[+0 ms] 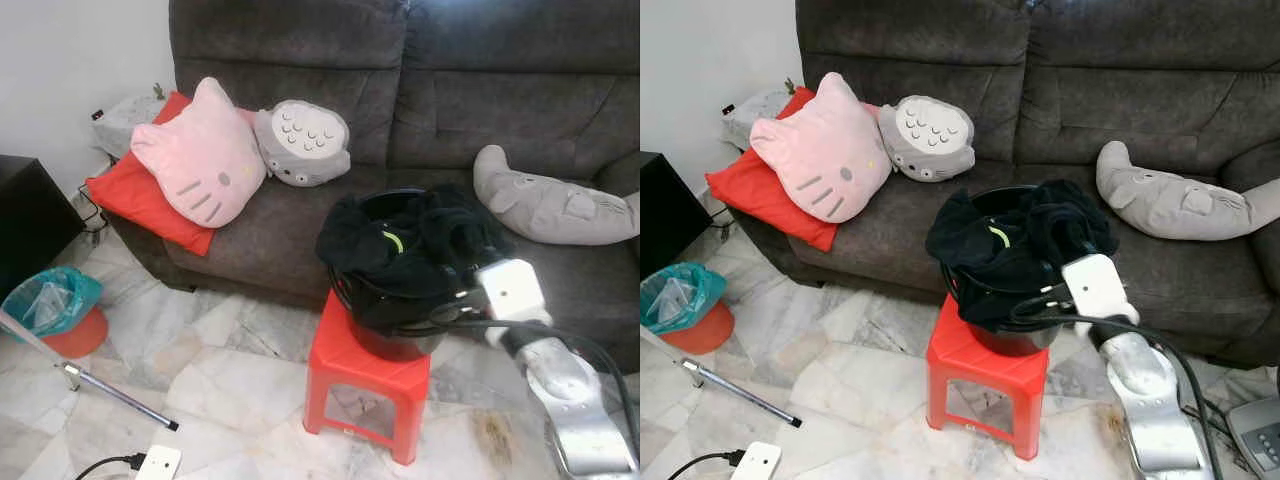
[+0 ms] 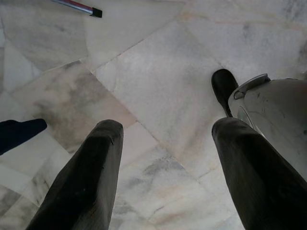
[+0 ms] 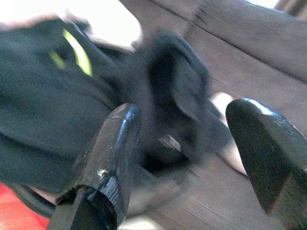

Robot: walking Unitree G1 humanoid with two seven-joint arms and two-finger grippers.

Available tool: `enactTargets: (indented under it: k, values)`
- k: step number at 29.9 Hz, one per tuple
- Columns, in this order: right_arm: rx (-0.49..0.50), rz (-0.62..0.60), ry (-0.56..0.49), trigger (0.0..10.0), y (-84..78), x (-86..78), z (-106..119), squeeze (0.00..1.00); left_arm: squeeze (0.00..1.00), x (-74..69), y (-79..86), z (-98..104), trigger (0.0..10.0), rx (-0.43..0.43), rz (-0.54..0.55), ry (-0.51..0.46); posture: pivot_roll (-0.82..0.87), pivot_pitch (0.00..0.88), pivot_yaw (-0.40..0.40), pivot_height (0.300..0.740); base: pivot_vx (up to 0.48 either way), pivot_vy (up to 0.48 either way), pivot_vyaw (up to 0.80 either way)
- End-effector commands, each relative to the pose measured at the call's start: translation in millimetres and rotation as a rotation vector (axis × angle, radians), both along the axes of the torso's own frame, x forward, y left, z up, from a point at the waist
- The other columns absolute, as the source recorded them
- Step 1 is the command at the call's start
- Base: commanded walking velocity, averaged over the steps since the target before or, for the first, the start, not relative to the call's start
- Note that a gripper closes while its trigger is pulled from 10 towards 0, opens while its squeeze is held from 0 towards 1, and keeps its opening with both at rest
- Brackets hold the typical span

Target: Hang hanger

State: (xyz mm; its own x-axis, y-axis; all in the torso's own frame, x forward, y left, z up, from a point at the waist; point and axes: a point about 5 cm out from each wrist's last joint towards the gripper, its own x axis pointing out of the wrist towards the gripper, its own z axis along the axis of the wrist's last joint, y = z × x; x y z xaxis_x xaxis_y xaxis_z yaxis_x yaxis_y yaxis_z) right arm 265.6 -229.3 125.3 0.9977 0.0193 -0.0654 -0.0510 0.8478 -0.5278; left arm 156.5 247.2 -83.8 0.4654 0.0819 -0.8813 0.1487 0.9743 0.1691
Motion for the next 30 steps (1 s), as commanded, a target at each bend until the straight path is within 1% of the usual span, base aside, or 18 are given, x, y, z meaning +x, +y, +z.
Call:
enactTargets:
  k: [1,2,3,4,5,7,8,11,12,13,15,17,21,27,30]
  values:
    - [-0.065,-0.019,-0.014,10.0,-2.7,-1.8,2.4,0.00,0.00,-3.5,4.1,-0.3,10.0,0.006,0.009,0.014,-0.20,0.000,0.080,0.740,0.000,0.000,0.00]
    - [-0.094,-0.007,0.010,10.0,-2.3,-3.6,-1.4,0.00,0.00,-3.4,4.1,-0.3,10.0,0.006,0.008,0.015,-0.20,0.000,0.082,0.740,0.000,0.000,0.00]
    - [-0.162,0.007,0.042,10.0,-1.8,-4.8,-5.9,0.00,0.00,-3.3,4.1,-0.2,10.0,0.006,0.007,0.015,-0.20,0.000,0.082,0.740,0.000,0.000,0.00]
    - [-0.162,0.007,0.042,10.0,-1.8,-4.8,-5.9,0.00,0.00,-3.3,4.1,-0.2,10.0,0.006,0.007,0.015,-0.20,0.000,0.082,0.740,0.000,0.000,0.00]
    - [-0.212,0.041,0.062,10.0,0.9,-5.3,-9.2,0.00,0.00,-3.1,4.2,-0.2,10.0,0.006,0.008,0.014,-0.20,0.000,0.083,0.740,0.000,0.000,0.00]
    - [-0.243,0.065,0.072,10.0,2.9,-4.9,-11.0,0.00,0.00,-3.1,4.2,-0.1,10.0,0.006,0.008,0.014,-0.20,0.000,0.082,0.740,0.000,0.000,0.00]
    - [-0.280,0.099,0.082,10.0,5.7,-3.2,-13.6,0.00,0.00,-3.0,4.3,-0.1,10.0,0.007,0.008,0.014,-0.20,0.000,0.082,0.740,0.000,0.000,0.00]
    - [-0.321,0.139,0.092,10.0,9.8,-1.0,-16.9,0.00,0.00,-2.7,4.2,0.0,10.0,0.006,0.008,0.013,-0.20,0.000,0.084,0.740,0.000,0.000,0.00]
    - [-0.359,0.187,0.097,10.0,14.3,2.1,-19.0,0.00,0.00,-2.6,4.3,0.1,10.0,0.007,0.008,0.012,-0.20,0.000,0.084,0.740,0.000,0.000,0.00]
    - [-0.359,0.187,0.097,10.0,14.3,2.1,-19.0,0.00,0.00,-2.6,4.3,0.1,10.0,0.007,0.008,0.012,-0.20,0.000,0.084,0.740,0.000,0.000,0.00]
    - [-0.336,0.206,0.099,10.0,17.9,8.1,-20.6,0.00,0.00,-2.4,4.3,0.2,10.0,0.007,0.008,0.012,-0.20,0.000,0.086,0.740,0.000,0.000,0.00]
    - [-0.361,0.208,0.102,10.0,19.2,14.3,-21.8,0.00,0.00,-2.3,4.2,0.2,10.0,0.007,0.009,0.011,-0.19,0.000,0.085,0.740,0.000,0.000,0.00]
    - [-0.374,0.212,0.097,10.0,21.5,23.8,-22.5,0.00,0.00,-2.1,4.1,0.2,10.0,0.007,0.011,0.010,-0.19,0.000,0.085,0.740,0.000,0.000,0.00]
    - [-0.376,0.240,0.107,10.0,24.5,30.4,-25.2,0.00,0.00,-2.2,4.0,0.1,10.0,0.007,0.013,0.009,-0.18,0.000,0.084,0.740,0.000,0.000,0.00]
    - [-0.377,0.245,0.119,10.0,24.7,30.4,-27.6,0.00,0.00,-2.2,4.0,0.1,10.0,0.007,0.013,0.010,-0.18,0.000,0.084,0.740,0.000,0.000,0.00]
